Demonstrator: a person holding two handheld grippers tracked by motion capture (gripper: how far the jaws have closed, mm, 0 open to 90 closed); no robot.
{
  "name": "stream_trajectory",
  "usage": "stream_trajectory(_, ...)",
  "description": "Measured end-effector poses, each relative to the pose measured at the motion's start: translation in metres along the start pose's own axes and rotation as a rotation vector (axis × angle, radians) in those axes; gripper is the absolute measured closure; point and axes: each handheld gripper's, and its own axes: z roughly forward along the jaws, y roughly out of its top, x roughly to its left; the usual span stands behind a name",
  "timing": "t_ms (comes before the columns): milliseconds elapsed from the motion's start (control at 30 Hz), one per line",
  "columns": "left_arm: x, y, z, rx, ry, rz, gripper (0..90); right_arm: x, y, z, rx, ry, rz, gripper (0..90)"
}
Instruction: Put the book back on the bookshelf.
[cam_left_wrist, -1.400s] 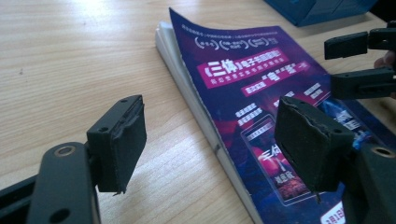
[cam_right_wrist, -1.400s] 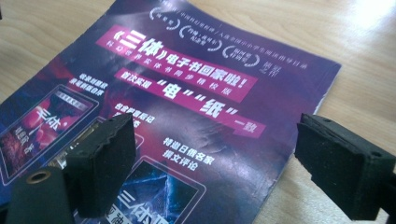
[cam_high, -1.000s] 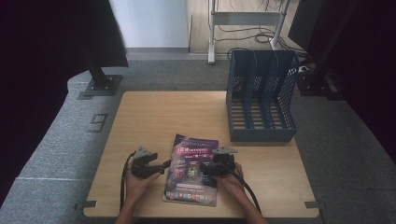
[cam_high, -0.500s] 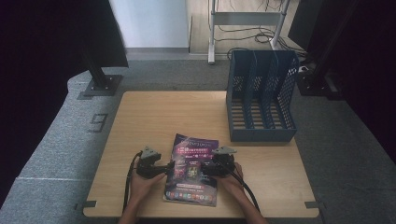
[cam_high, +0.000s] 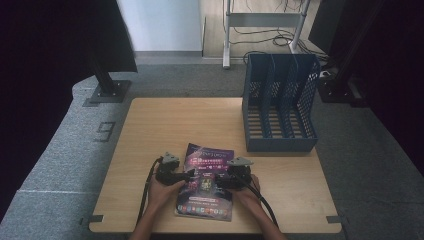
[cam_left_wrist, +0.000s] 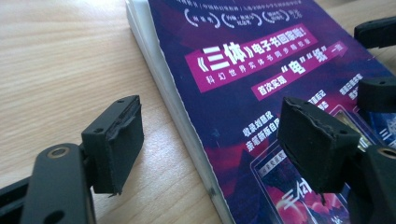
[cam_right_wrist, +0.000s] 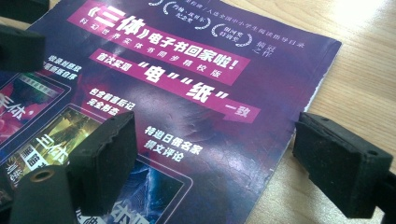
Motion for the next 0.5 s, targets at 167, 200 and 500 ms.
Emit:
stream_trajectory(167, -0.005, -0.004, 0.004, 0.014, 0.007, 0.014, 22.3, 0.000, 0.000, 0.000, 0.000, -0.003, 0.001, 13.7)
stream_trajectory(200, -0.005, -0.004, 0.004, 0.014, 0.007, 0.014, 22.5, 0.000, 0.000, 0.000, 0.000, -0.003, 0.001, 13.7)
stream_trajectory(500, -0.016, -0.004, 0.007, 0.016, 0.003, 0.028, 21.3, 0.001, 0.000, 0.000, 0.001, -0.005, 0.001, 13.7)
